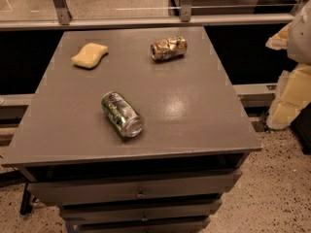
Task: Place green can upright
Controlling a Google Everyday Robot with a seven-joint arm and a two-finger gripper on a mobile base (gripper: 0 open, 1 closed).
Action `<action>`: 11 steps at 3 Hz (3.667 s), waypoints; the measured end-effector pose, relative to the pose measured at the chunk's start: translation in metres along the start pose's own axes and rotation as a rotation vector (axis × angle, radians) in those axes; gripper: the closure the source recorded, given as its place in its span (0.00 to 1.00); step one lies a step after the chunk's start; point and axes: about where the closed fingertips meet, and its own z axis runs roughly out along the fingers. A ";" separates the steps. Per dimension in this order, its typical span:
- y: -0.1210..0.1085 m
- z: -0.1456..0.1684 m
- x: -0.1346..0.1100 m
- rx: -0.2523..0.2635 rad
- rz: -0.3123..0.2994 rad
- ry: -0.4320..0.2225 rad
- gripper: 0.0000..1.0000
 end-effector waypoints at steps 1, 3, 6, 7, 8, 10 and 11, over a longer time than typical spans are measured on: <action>0.000 0.000 0.000 0.000 0.000 0.000 0.00; -0.008 0.015 -0.085 -0.025 0.144 -0.223 0.00; 0.000 0.061 -0.221 -0.169 0.395 -0.334 0.00; 0.000 0.060 -0.221 -0.169 0.397 -0.338 0.00; 0.008 0.082 -0.226 -0.148 0.447 -0.331 0.00; 0.019 0.153 -0.245 -0.059 0.578 -0.223 0.00; 0.023 0.174 -0.258 -0.051 0.622 -0.178 0.00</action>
Offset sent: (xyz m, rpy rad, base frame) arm 0.0322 0.0617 -0.0012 0.2736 -0.0236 -0.1058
